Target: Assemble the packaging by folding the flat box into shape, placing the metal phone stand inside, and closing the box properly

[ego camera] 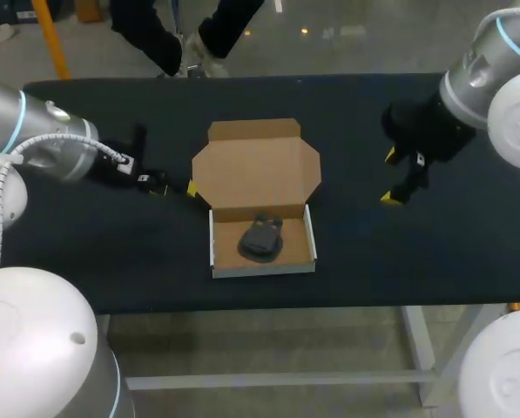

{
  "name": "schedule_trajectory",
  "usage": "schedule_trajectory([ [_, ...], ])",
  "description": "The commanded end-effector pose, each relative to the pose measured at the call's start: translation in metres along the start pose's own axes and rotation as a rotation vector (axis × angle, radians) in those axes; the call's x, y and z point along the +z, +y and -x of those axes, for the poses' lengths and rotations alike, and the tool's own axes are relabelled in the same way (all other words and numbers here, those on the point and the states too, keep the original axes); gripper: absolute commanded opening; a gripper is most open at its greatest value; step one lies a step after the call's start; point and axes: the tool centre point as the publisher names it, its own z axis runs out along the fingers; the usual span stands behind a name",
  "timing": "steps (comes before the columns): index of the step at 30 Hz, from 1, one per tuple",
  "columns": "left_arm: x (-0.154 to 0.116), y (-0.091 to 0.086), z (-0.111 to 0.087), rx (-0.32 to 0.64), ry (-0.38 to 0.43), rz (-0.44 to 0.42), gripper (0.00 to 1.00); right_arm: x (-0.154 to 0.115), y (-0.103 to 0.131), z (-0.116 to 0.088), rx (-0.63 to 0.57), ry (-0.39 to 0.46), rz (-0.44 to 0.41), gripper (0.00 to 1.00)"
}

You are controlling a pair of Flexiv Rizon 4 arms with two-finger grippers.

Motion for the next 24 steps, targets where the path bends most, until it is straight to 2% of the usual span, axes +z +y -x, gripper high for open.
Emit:
schedule_trajectory([
  [1,-0.003,0.005,0.014,0.057,0.049,-0.06,1.0,-0.004,0.007,0.005,-0.013,0.022,-0.008,1.0],
  [10,-0.005,-0.01,0.037,0.151,0.137,-0.106,1.0,-0.01,0.024,0.013,-0.09,0.036,-0.038,1.0],
  [24,0.022,-0.029,0.056,0.263,0.243,-0.115,1.0,-0.005,0.051,0.032,-0.167,0.097,-0.068,1.0],
])
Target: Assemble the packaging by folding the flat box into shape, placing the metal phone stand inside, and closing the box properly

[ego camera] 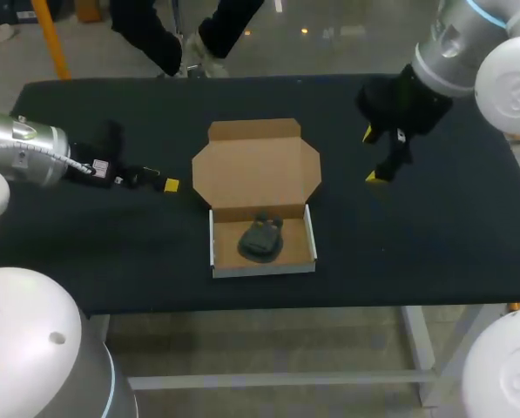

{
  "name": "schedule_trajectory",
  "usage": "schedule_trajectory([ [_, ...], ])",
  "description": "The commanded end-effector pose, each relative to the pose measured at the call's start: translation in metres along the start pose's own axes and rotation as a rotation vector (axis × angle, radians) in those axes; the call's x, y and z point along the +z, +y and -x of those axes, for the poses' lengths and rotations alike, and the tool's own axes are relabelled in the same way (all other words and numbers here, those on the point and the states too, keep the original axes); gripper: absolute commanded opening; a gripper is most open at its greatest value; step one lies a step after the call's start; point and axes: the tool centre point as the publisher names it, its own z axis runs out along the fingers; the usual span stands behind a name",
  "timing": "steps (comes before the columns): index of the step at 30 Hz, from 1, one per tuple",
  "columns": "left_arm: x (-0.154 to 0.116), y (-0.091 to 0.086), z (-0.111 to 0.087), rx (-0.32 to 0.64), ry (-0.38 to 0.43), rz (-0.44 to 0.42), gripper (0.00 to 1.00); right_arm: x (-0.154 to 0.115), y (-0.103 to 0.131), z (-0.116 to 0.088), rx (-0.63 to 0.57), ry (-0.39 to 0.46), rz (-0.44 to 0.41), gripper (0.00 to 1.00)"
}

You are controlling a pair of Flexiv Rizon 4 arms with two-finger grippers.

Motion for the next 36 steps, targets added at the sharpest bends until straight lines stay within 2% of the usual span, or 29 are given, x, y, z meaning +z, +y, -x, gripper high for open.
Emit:
schedule_trajectory([
  [1,0.014,-0.005,0.012,0.014,0.091,0.008,1.0,0.001,0.009,0.011,-0.009,0.075,-0.019,1.0],
  [9,0.028,-0.012,0.021,0.03,0.17,0.014,1.0,0.006,0.023,0.02,-0.033,0.099,-0.038,1.0],
  [19,0.044,-0.022,0.034,0.032,0.224,0.021,1.0,0.008,0.033,0.027,-0.052,0.112,-0.046,1.0],
  [28,0.058,-0.026,0.038,0.028,0.306,0.01,1.0,0.01,0.045,0.033,-0.066,0.124,-0.067,1.0],
  [36,0.069,-0.03,0.033,0.04,0.399,-0.003,1.0,0.014,0.05,0.036,-0.067,0.131,-0.079,1.0],
])
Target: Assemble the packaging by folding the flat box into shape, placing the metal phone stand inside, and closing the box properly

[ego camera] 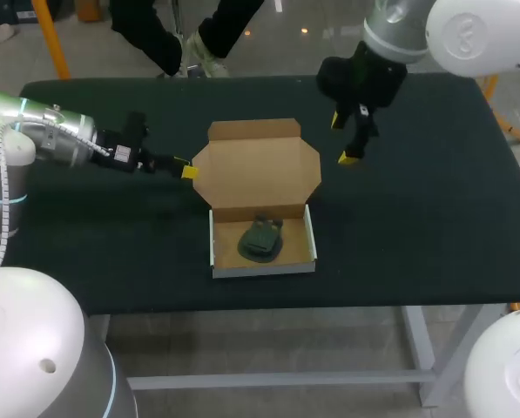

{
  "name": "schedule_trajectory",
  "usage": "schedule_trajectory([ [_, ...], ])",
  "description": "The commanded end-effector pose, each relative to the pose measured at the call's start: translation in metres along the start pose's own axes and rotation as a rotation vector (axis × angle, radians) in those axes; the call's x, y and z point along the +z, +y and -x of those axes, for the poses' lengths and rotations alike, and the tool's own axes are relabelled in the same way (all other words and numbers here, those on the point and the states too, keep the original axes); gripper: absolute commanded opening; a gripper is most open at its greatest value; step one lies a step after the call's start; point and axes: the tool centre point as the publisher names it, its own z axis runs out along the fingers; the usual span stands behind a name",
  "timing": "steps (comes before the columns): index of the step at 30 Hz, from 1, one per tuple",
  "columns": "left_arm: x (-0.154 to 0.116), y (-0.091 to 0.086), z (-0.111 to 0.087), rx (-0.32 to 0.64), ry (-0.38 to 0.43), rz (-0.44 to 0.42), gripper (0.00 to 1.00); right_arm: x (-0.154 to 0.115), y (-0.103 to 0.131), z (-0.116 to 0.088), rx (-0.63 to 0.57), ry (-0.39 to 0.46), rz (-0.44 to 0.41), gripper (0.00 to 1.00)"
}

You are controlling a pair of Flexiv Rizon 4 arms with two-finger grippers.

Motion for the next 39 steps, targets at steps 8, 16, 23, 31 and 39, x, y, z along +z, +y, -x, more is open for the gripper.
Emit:
schedule_trajectory([
  [8,0.02,-0.005,-0.001,0.026,0.177,0.014,0.93,0.0,0.006,0.006,0.003,0.031,-0.022,1.0],
  [16,0.033,-0.007,-0.006,0.037,0.205,0.021,0.81,0.0,0.007,0.005,0.001,0.032,-0.03,1.0],
  [23,0.037,-0.01,-0.013,0.057,0.225,0.017,0.62,-0.001,0.007,0.004,0.003,0.031,-0.037,1.0],
  [31,0.039,-0.012,-0.021,0.075,0.238,0.011,0.49,-0.001,0.008,0.004,0.001,0.031,-0.041,1.0],
  [39,0.042,-0.015,-0.024,0.085,0.242,-0.005,0.44,0.0,0.009,0.003,-0.001,0.036,-0.046,1.0],
])
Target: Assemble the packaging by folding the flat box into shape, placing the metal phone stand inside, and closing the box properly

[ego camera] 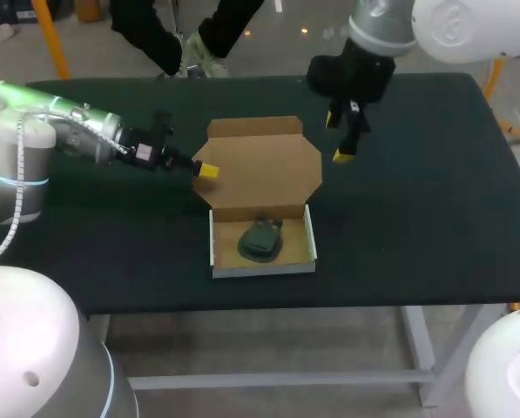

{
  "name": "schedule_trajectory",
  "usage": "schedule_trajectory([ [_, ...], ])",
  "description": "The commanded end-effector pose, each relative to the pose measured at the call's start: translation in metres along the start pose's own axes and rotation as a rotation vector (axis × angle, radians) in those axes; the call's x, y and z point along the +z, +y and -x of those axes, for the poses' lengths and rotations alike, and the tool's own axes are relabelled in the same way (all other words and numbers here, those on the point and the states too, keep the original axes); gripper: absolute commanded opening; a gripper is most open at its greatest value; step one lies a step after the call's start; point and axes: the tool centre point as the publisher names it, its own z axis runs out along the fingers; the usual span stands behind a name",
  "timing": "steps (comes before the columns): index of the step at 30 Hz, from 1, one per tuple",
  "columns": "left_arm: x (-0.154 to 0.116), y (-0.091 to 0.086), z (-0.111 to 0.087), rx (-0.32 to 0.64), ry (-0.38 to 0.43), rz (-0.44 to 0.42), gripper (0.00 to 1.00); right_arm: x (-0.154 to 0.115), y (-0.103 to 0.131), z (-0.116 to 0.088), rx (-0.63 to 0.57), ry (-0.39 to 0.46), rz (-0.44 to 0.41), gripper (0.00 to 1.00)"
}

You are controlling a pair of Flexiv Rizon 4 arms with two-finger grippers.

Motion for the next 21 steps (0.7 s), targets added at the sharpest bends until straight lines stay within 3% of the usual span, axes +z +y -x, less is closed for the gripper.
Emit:
schedule_trajectory([
  [1,0.0017,-0.0008,0.0024,0.005,0.009,-0.005,0.44,-0.0012,0.0017,0.0004,0.0,0.008,-0.008,1.0],
  [8,0.0052,-0.0044,0.0036,0.018,0.01,-0.017,0.38,-0.0008,0.0011,0.0,0.004,0.012,-0.015,1.0],
  [17,0.0075,-0.0072,0.0036,0.034,0.014,-0.027,0.2,0.0001,0.0005,0.0011,0.007,0.018,-0.021,1.0],
  [21,0.0086,-0.008,0.0036,0.04,0.018,-0.029,0.2,0.0006,0.0006,0.0018,0.008,0.021,-0.025,1.0],
])
